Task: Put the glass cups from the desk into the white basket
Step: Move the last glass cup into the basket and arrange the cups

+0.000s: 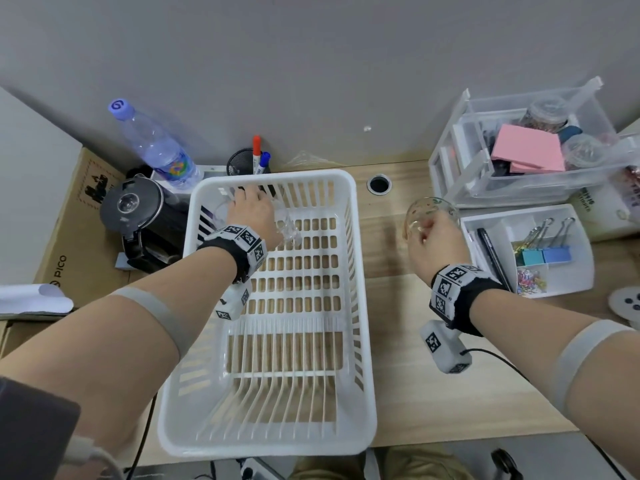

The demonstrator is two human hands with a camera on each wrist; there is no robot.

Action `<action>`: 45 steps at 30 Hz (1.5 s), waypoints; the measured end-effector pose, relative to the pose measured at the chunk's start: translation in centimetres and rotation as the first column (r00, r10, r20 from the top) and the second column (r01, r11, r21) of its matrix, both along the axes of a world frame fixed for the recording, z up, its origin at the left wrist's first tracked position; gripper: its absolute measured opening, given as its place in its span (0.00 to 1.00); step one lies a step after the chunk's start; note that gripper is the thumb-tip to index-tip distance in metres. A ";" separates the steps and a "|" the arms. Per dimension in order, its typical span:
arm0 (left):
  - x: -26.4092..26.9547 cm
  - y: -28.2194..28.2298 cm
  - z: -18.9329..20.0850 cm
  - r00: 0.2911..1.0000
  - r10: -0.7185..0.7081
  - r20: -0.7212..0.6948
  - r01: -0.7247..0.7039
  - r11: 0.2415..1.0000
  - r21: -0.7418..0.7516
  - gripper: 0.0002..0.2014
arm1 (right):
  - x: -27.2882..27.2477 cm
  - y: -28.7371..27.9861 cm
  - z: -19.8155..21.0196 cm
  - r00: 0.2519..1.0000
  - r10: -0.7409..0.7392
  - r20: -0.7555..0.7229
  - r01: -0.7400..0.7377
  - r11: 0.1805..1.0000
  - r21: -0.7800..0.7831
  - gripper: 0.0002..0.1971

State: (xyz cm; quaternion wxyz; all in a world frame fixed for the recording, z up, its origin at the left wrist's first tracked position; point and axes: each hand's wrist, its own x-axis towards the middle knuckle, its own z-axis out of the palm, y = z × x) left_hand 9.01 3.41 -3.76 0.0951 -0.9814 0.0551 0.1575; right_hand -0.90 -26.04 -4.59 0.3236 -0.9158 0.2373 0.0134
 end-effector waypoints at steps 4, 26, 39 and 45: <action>-0.2 -0.2 -0.5 1.000 0.021 -0.013 -0.021 1.000 0.009 0.50 | -1.0 -1.3 -0.6 0.955 -0.268 -0.125 0.280 0.956 0.088 0.18; -1.9 -2.2 6.0 0.974 0.225 -0.004 -0.186 0.797 -0.574 0.21 | -2.2 -1.6 0.5 0.987 -0.125 -0.106 0.163 0.775 0.610 0.18; 0.2 -4.4 12.4 0.924 -0.039 -0.381 -0.284 0.598 -0.750 0.29 | -1.3 6.2 9.8 0.712 0.701 -0.033 -0.679 0.675 -0.289 0.21; -1.2 1.3 11.3 0.934 -0.003 -0.357 -0.192 0.839 -0.508 0.46 | -1.8 11.3 7.5 0.578 0.810 -0.095 -0.779 0.514 -0.359 0.08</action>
